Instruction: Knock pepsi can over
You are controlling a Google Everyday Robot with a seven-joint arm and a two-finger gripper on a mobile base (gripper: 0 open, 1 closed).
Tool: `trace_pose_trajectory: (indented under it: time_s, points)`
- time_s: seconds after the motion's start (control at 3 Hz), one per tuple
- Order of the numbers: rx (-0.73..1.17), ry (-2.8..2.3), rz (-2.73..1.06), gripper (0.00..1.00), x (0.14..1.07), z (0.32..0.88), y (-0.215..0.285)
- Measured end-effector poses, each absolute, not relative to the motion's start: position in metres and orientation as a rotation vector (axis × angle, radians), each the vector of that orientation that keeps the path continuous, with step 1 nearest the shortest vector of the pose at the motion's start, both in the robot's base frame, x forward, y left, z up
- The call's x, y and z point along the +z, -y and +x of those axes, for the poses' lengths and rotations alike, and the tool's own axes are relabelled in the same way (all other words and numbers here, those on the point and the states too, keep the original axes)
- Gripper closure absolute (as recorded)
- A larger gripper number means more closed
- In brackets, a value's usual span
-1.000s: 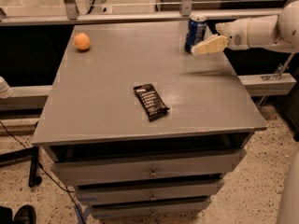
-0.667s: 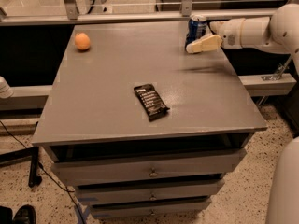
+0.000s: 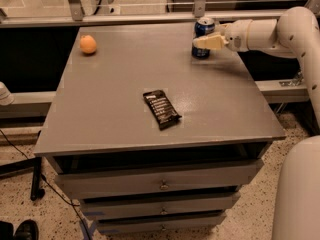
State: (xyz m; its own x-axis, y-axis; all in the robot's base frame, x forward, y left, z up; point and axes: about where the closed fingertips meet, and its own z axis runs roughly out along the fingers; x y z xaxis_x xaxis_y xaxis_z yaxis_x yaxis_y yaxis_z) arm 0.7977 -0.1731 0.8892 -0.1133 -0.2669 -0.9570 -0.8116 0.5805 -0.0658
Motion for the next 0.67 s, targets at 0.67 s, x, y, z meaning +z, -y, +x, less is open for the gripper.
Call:
trace_pose_trajectory:
  time_s: [0.67]
  points:
    - [0.613, -1.634, -0.989, 0.88, 0.911, 0.776, 0.166]
